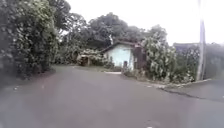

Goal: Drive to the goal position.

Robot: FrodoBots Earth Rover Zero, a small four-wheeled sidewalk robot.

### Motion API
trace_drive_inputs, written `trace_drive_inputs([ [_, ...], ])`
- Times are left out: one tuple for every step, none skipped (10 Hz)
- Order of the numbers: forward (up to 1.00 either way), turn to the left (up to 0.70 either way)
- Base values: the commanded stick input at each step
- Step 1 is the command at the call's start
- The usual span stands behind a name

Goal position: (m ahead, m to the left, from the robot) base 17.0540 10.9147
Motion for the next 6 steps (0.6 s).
trace_drive_inputs([
  [0.70,0.00],
  [0.70,0.00],
  [0.70,0.00],
  [0.70,0.00],
  [0.70,0.00],
  [0.70,0.00],
])
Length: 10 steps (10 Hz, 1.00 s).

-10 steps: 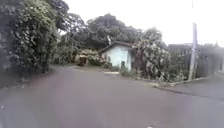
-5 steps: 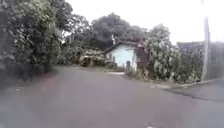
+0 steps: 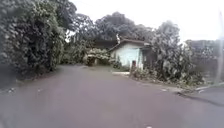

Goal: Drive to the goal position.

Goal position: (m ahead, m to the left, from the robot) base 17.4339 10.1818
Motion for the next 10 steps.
trace_drive_inputs([
  [0.70,0.00],
  [0.70,0.17],
  [0.70,0.35],
  [0.70,0.35],
  [0.70,0.35],
  [0.70,0.35],
  [0.70,0.34],
  [0.70,0.17],
  [0.70,0.00],
  [0.70,0.00],
])
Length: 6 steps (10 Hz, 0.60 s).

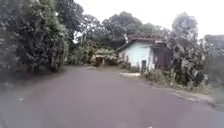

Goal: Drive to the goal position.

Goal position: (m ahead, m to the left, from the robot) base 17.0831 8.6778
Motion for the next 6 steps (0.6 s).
trace_drive_inputs([
  [0.70,0.00],
  [0.70,0.00],
  [0.70,0.00],
  [0.70,0.00],
  [0.70,0.00],
  [0.70,0.00],
])
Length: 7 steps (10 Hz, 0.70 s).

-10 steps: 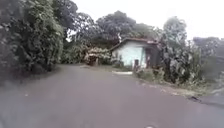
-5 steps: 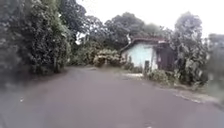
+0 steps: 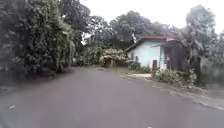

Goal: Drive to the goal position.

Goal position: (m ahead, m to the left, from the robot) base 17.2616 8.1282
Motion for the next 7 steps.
trace_drive_inputs([
  [0.70,0.00],
  [0.70,0.00],
  [0.70,0.00],
  [0.70,0.00],
  [0.70,0.00],
  [0.70,0.00],
  [0.70,0.00],
])
